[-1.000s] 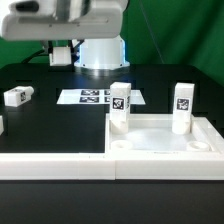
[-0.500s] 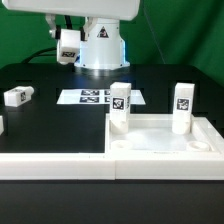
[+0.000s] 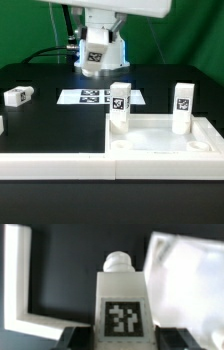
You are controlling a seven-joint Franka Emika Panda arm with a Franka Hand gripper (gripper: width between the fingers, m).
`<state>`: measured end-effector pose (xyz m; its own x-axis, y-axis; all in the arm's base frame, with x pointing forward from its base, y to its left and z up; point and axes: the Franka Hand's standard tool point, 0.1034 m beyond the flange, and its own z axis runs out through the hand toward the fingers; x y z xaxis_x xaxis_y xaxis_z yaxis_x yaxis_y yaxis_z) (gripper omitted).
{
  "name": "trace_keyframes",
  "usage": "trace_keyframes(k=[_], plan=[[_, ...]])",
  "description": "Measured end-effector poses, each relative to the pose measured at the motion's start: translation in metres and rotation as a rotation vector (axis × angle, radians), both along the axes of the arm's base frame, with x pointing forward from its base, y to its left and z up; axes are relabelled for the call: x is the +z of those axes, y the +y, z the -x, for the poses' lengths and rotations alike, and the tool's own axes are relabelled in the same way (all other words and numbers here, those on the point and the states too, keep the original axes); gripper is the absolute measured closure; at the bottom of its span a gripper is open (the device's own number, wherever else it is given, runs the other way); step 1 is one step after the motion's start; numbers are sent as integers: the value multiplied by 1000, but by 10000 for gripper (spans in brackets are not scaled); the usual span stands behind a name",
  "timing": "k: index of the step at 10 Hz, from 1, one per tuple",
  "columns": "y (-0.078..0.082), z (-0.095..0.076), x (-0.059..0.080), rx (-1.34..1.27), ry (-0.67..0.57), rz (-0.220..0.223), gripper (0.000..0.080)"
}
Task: Assemble square table
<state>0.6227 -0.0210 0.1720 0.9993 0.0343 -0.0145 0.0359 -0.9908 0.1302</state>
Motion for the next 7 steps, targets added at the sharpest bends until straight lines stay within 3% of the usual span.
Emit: trace_keyframes(k=[1, 2, 4, 7], plan=[[20, -28, 1, -43, -94, -13, 511], [34, -45, 0, -69, -147, -21, 511], [38, -57, 1, -48, -268, -36, 511], [38, -53, -5, -45, -288, -39, 511]])
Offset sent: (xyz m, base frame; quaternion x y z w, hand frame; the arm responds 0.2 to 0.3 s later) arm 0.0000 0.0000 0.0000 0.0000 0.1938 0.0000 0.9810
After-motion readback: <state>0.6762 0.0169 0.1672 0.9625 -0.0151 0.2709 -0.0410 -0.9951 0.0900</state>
